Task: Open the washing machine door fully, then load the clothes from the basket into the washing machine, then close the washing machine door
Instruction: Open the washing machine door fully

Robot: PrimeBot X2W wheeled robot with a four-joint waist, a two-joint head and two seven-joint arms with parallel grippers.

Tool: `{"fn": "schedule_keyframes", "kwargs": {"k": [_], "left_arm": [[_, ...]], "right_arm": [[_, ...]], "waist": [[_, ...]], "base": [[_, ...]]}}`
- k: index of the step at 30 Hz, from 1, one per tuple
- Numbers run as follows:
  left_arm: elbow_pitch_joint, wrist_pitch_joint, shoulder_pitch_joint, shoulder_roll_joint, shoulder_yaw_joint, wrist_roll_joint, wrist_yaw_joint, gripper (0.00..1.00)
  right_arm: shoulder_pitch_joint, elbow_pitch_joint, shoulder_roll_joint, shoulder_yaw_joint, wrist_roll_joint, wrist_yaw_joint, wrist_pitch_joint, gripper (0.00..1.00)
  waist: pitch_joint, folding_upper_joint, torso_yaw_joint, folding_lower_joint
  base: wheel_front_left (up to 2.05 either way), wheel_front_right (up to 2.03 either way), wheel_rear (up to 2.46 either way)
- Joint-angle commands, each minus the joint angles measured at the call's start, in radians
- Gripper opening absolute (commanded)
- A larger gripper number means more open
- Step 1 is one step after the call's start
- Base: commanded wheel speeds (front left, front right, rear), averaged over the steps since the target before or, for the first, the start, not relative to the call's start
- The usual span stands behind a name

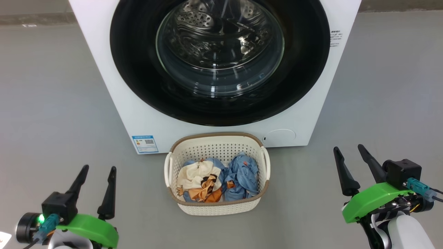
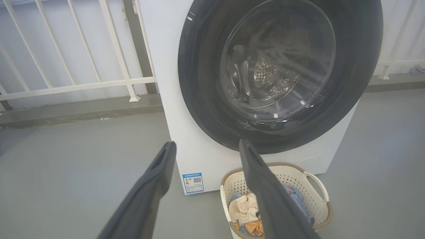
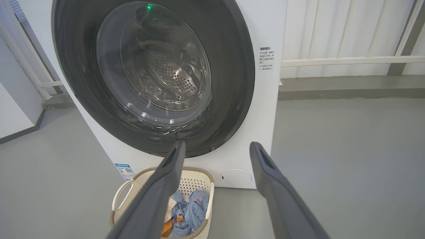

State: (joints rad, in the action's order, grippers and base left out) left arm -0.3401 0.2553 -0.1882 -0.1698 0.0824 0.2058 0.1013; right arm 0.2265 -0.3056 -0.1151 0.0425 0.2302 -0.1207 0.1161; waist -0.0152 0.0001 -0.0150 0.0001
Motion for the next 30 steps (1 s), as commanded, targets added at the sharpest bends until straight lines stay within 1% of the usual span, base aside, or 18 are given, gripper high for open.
{"fn": "schedule_keyframes", "kwargs": {"k": [1, 12, 18, 24, 30], "left_arm": [[0.027, 0.006, -0.048, -0.02, -0.039, -0.008, -0.004, 1.0], [0.025, 0.006, -0.051, -0.018, -0.046, -0.006, -0.003, 1.0], [0.051, 0.006, -0.054, -0.011, -0.064, -0.004, -0.006, 1.0], [0.063, 0.006, -0.05, -0.007, -0.068, -0.012, -0.002, 1.0], [0.07, 0.006, -0.046, -0.001, -0.072, -0.018, 0.002, 1.0]], "right_arm": [[0.029, 0.021, -0.002, -0.024, -0.008, -0.01, 0.01, 1.0], [0.029, 0.017, 0.002, -0.025, -0.008, -0.01, 0.011, 1.0], [0.032, 0.018, 0.004, -0.022, -0.003, -0.01, 0.014, 1.0], [0.034, 0.018, 0.004, -0.023, 0.003, -0.01, 0.017, 1.0], [0.035, 0.013, 0.0, -0.023, 0.005, -0.01, 0.021, 1.0]], "waist": [[-0.002, -0.0001, 0.0, 0.0], [-0.008, -0.0001, 0.0, 0.0], [-0.014, -0.0001, 0.001, -0.0001], [-0.016, -0.0001, 0.001, -0.0001], [-0.015, -0.0001, 0.001, -0.0001]], "base": [[1.19, 0.53, -1.72], [1.5, 0.81, -2.31], [1.25, 0.79, -2.04], [0.55, 0.55, -1.1], [0.1, 0.1, -0.21]]}}
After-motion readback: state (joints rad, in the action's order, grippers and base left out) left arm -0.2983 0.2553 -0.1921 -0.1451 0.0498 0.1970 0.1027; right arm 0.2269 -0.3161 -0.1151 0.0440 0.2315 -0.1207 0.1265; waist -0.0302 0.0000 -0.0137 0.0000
